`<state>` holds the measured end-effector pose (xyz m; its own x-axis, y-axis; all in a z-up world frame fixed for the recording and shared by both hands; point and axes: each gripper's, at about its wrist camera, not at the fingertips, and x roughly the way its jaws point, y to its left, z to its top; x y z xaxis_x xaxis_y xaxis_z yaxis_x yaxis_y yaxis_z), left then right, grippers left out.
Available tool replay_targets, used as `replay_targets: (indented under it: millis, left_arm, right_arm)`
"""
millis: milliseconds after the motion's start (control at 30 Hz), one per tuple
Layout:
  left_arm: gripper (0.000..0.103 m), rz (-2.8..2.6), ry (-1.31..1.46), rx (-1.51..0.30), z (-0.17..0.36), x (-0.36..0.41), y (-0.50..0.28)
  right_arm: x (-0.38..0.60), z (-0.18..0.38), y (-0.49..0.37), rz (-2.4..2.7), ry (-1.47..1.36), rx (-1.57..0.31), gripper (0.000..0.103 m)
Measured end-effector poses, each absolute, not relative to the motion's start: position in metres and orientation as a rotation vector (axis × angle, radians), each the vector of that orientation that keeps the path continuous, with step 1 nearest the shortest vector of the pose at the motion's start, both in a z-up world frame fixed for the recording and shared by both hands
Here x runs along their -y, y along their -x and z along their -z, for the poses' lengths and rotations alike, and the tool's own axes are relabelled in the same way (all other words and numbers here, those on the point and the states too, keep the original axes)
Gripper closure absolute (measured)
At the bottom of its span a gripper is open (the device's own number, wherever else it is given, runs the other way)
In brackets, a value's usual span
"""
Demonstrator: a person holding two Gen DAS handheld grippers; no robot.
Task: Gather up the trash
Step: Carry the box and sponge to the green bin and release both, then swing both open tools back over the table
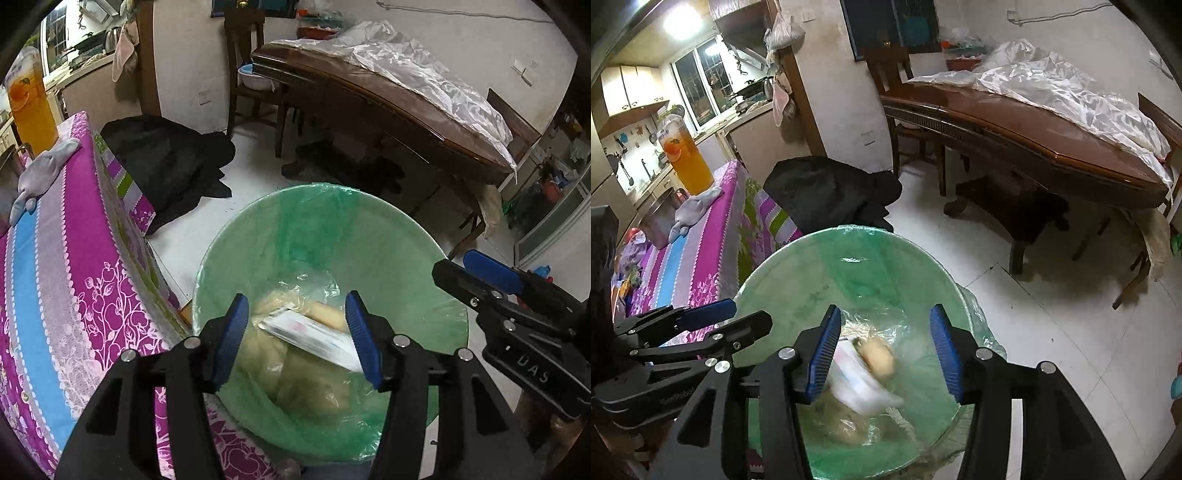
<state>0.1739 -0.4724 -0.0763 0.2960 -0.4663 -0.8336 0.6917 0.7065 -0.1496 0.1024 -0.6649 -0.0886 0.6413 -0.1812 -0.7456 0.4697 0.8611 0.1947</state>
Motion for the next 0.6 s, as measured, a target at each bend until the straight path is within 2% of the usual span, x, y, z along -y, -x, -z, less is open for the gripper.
replay_targets:
  millis: [367, 433, 500, 600]
  left_arm:
    - [0.051, 0.783, -0.243, -0.986, 0.066, 0.459, -0.172]
    - [0.051, 0.784, -0.243, -0.967, 0.061, 0.451, -0.169]
    - [0.045, 0.78, -0.242, -0.918, 0.052, 0.43, -0.163]
    - [0.039, 0.733, -0.236, -0.836, 0.04, 0.385, -0.16]
  right_arm:
    - [0.655, 0.077, -0.094, 0.387, -0.379, -0.756, 0.051]
    - [0.645, 0.067, -0.086, 0.375, -0.358, -0.701, 0.045]
    - [0.628, 0.051, -0.074, 0.362, -0.322, -0.62, 0.03]
    - [0.587, 0.03, -0.055, 0.324, -0.259, -0.496, 0.021]
